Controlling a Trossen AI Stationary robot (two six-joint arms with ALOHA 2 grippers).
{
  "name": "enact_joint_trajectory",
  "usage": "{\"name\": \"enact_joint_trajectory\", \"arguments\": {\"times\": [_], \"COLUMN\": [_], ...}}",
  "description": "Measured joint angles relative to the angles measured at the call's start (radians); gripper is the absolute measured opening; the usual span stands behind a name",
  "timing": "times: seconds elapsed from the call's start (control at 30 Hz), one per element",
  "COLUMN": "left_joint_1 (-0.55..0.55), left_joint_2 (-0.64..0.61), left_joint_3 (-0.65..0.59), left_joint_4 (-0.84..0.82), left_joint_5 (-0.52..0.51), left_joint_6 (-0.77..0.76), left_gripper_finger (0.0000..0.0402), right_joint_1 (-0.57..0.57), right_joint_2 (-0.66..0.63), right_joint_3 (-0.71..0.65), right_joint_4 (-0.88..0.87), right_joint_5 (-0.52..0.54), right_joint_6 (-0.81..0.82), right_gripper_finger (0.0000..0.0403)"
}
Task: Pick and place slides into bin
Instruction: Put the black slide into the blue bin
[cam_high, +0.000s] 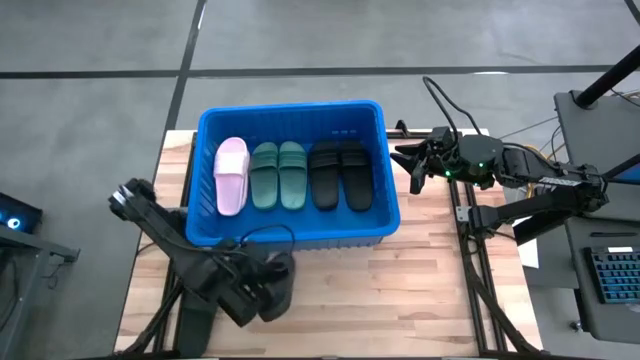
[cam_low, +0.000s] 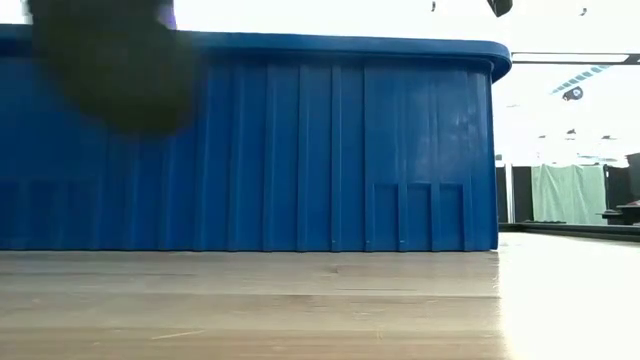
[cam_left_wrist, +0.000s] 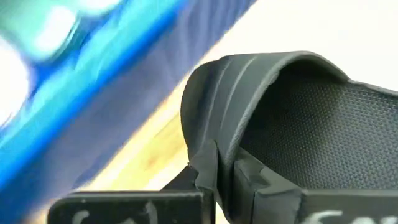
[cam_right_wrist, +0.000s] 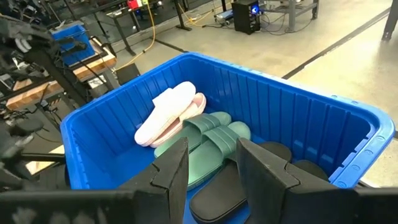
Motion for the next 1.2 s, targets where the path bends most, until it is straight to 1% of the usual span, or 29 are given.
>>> {"name": "enact_joint_trajectory", "arguments": {"times": [0.13, 0.3, 0.4, 0.47, 0.53, 0.6, 0.67, 0.77, 0.87, 0.97, 1.03, 1.13, 1.2], "left_joint_1": [0.016, 0.032, 0.042, 0.054, 0.068, 0.084, 0.103, 0.124, 0.148, 0.177, 0.199, 0.228, 0.244], "left_joint_2": [-0.076, -0.131, -0.151, -0.163, -0.172, -0.179, -0.187, -0.198, -0.203, -0.214, -0.225, -0.234, -0.236], "left_joint_3": [-0.003, -0.006, -0.005, -0.007, -0.007, -0.007, -0.007, -0.007, -0.003, -0.002, -0.003, -0.003, -0.001], "left_joint_4": [0.185, 0.387, 0.486, 0.558, 0.613, 0.663, 0.724, 0.798, 0.842, 0.914, 0.979, 1.039, 1.041], "left_joint_5": [-0.181, -0.373, -0.444, -0.466, -0.474, -0.473, -0.472, -0.431, -0.369, -0.291, -0.208, -0.081, -0.026], "left_joint_6": [0.177, 0.384, 0.524, 0.613, 0.704, 0.787, 0.873, 1.03, 1.173, 1.277, 1.333, 1.392, 1.404], "left_gripper_finger": [0.0, 0.0, 0.0, 0.0, 0.0, 0.0, 0.0, 0.0, 0.0, 0.0, 0.0, 0.0, 0.0], "right_joint_1": [0.0, 0.0, 0.0, 0.0, 0.0, 0.0, 0.0, 0.0, 0.0, 0.003, 0.012, 0.033, 0.054], "right_joint_2": [0.0, 0.0, 0.0, -0.001, -0.001, -0.001, -0.001, 0.0, 0.0, 0.002, 0.003, 0.023, 0.05], "right_joint_3": [0.0, 0.0, 0.0, 0.0, 0.0, 0.0, 0.0, 0.0, 0.0, 0.0, 0.014, 0.066, 0.11], "right_joint_4": [0.0, 0.0, 0.0, 0.001, 0.017, 0.049, 0.085, 0.15, 0.243, 0.341, 0.348, 0.303, 0.254], "right_joint_5": [0.0, 0.0, -0.002, -0.017, -0.056, -0.096, -0.161, -0.307, -0.486, -0.612, -0.645, -0.646, -0.646], "right_joint_6": [-0.001, 0.001, 0.01, 0.031, 0.054, 0.057, 0.047, 0.016, -0.017, -0.071, -0.124, -0.235, -0.322], "right_gripper_finger": [0.0125, 0.0125, 0.0125, 0.0125, 0.0125, 0.0125, 0.0125, 0.0125, 0.0125, 0.0126, 0.0133, 0.0154, 0.0173]}}
